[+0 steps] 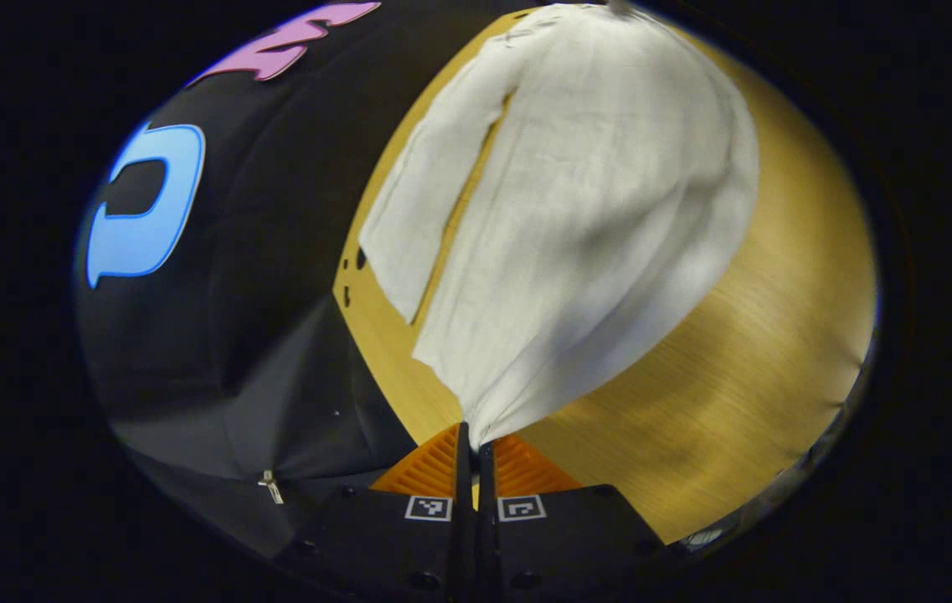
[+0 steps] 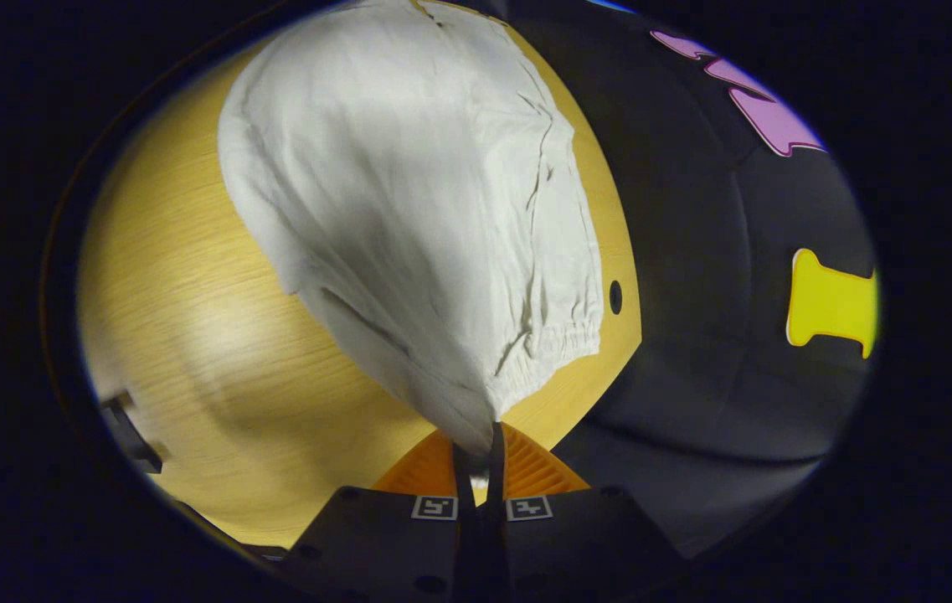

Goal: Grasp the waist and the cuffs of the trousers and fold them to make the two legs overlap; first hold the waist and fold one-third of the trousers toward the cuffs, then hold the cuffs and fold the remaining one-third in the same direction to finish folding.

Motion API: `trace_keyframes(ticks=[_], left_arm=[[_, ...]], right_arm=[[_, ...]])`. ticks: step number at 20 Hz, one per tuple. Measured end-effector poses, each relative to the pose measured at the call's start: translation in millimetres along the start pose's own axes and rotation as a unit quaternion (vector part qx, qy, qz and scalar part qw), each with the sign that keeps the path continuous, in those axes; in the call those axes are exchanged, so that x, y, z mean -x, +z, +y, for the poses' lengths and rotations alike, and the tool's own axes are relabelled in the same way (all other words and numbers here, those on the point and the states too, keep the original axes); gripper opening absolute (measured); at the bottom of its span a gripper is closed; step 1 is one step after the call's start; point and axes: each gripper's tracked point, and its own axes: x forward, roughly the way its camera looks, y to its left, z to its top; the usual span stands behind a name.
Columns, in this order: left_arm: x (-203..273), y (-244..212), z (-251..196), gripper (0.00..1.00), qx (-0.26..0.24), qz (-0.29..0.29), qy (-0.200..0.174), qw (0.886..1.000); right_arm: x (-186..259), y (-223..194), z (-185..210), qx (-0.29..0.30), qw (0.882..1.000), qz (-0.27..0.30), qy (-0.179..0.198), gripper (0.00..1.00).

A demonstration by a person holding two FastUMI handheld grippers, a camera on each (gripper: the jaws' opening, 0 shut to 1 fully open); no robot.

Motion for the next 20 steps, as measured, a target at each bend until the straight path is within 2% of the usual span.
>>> trace_keyframes(ticks=[4,5,6,9,12,16,17,18,19,20], left_arm=[[-1.9,16.1,24.0,0.05,-0.001,-0.011,0.016,1.0],[-4.5,22.5,30.1,0.05,-0.003,-0.015,0.016,1.0],[-6.9,29.0,40.0,0.05,-0.002,-0.022,0.02,1.0],[-6.6,54.6,65.6,0.05,0.016,-0.045,0.031,0.998],[-10.8,84.6,104.2,0.05,0.055,-0.075,0.052,0.994],[-34.5,118.2,160.8,0.05,0.098,-0.102,0.074,0.987],[-42.7,126.8,171.7,0.05,0.103,-0.11,0.076,0.986],[-54.7,134.8,182.4,0.05,0.101,-0.116,0.082,0.985],[-66.4,141.5,190.5,0.05,0.094,-0.119,0.087,0.985],[-80.4,146.1,195.5,0.05,0.087,-0.121,0.089,0.985]], right_arm=[[-1.8,7.6,-32.3,-0.057,0.998,-0.007,-0.025,0.06],[-1.7,11.4,-41.1,-0.068,0.997,-0.009,-0.031,0.11],[0.4,16.5,-50.7,-0.082,0.996,-0.014,-0.037,0.06],[-1.9,25.3,-75.1,-0.093,0.994,-0.022,-0.053,0.06],[-7.1,33.0,-98.5,-0.144,0.987,-0.026,-0.065,0.06],[-19.7,42.7,-128.0,-0.242,0.967,-0.029,-0.075,0.06],[-25.3,45.1,-135.8,-0.267,0.96,-0.029,-0.077,0.11],[-31.1,47.0,-143.7,-0.292,0.953,-0.03,-0.079,0.06],[-39.2,47.3,-153.2,-0.32,0.943,-0.03,-0.087,0.06],[-45.8,49.9,-161.5,-0.35,0.932,-0.031,-0.092,0.11]])
